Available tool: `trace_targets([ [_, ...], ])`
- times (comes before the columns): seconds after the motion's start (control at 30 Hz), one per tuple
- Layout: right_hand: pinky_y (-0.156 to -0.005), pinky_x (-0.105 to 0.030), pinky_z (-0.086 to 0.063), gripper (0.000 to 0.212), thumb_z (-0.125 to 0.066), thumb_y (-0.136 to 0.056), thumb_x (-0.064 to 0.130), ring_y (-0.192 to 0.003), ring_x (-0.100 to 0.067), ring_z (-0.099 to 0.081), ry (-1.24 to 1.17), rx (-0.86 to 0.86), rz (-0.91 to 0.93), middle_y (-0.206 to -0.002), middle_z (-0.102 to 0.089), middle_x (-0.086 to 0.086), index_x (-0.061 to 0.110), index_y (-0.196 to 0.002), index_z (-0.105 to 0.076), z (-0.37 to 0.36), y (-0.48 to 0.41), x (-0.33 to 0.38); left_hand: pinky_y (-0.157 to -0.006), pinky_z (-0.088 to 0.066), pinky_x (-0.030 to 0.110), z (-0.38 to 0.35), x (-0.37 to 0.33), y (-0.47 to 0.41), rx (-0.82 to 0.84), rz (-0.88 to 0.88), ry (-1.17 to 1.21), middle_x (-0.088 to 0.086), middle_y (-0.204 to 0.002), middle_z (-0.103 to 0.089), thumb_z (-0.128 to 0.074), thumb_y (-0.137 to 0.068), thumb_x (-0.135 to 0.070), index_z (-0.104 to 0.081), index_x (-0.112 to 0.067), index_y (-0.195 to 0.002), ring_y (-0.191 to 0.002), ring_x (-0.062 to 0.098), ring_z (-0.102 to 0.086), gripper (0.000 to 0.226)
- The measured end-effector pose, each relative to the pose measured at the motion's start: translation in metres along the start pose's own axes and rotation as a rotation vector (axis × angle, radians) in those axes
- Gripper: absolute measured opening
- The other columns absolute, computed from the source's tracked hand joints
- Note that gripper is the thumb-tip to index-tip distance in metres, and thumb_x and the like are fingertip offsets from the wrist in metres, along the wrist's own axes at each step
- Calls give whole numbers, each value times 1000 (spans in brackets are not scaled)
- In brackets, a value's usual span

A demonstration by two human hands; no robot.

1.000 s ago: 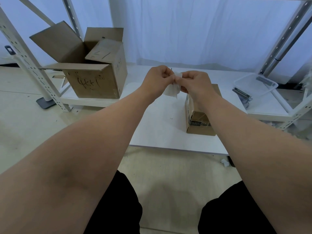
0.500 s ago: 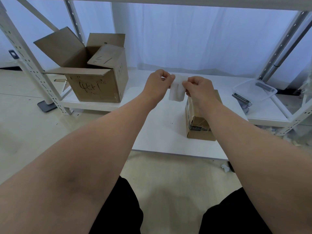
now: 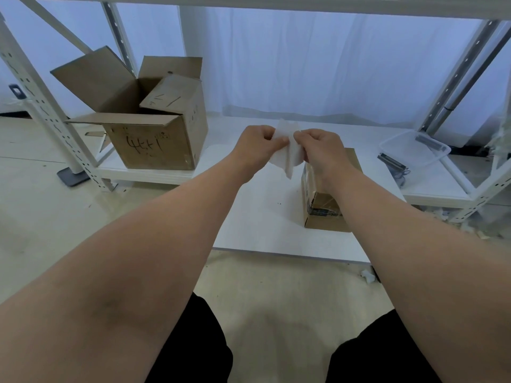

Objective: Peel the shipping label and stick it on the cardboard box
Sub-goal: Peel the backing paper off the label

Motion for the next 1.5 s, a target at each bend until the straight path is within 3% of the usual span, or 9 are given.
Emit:
trace_targets([
  [0.17, -75, -31, -45, 37, -59, -89, 25, -80, -20, -54, -40, 37, -10, -86, -59, -10, -10, -101, -62, -1, 1, 1, -78, -51, 31, 1, -3, 1, -28, -1, 63, 10, -91, -67, -59, -90, -14, -68, 1, -93, -81, 18, -61, 18],
  [0.33, -85, -39, -55, 17, -64, -83, 15, -91, -28, -68, 4, 11, 26, -97, -71, -16, 4, -95, -70, 4, 2, 0, -70, -45, 21, 1, -7, 4, -23, 15, 79, 3, -87, -62, -59, -88, -12, -62, -10, -86, -79, 15, -56, 5],
  [0.43, -63, -13, -52, 19, -63, -84, 9, -75, -12, -63, 36, 34, 54, -90, -68, -7, 5, -101, -68, 8, 4, 2, -74, -45, 26, 2, -7, 3, -12, 37, 118, 2, -86, -59, -60, -87, -13, -57, -15, -80, -80, 17, -54, 7],
  [0.53, -49, -5, -44, 21, -63, -85, 11, -73, -10, -59, 70, 42, 91, -92, -67, -8, 1, -104, -66, 10, 6, 3, -73, -45, 21, 2, -8, 5, 13, 42, 101, 2, -92, -60, -66, -86, -26, -55, -15, -89, -79, 12, -56, 15],
  [0.8, -59, -25, -43, 11, -61, -86, 11, -73, -20, -56, 70, 50, 97, -81, -62, -10, 14, -76, -57, 3, 4, 2, -56, -39, 14, 3, -8, 5, -31, -8, -28, 13, -103, -66, -70, -82, -22, -49, -16, -105, -71, 10, -54, 32],
  [0.97, -66, -27, -47, 16, -70, -82, 13, -79, -19, -60, 32, 102, 96, -89, -65, -11, 11, -90, -56, 3, 5, 1, -96, -41, 45, 3, -8, 6, -71, -67, -214, -9, -82, -66, -61, -82, -24, -45, -25, -111, -69, 4, -52, 32],
  [1.07, -73, -34, -51, 27, -74, -79, 18, -84, -23, -64, 21, 100, 99, -96, -68, -16, 6, -97, -58, 3, 7, 2, -97, -35, 34, 5, -11, 8, -105, -86, -277, -13, -83, -62, -56, -87, -24, -46, -23, -121, -78, -4, -43, 36],
  [1.23, -70, -38, -53, 14, -69, -80, 10, -80, -24, -64, 11, 25, 67, -91, -67, -15, 12, -86, -57, 5, 5, 2, -92, -25, 24, 2, -13, 9, -130, -94, -310, -9, -90, -63, -53, -88, -19, -47, -24, -123, -73, -12, -33, 36],
  [1.5, -57, -28, -47, 10, -61, -82, 12, -76, -20, -57, 72, -6, 83, -89, -61, -7, 15, -83, -52, 7, 5, 3, -88, -20, 30, 1, -13, 7, -198, -196, -624, -9, -89, -62, -52, -87, -22, -52, -19, -106, -92, 15, -58, 19],
])
Point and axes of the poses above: each hand's wrist, its own y-axis away from the middle knuckle, its own z-axis out of the back of the hand, x = y × z, the point moved 3 cm from there along -y, towards the middle knuckle
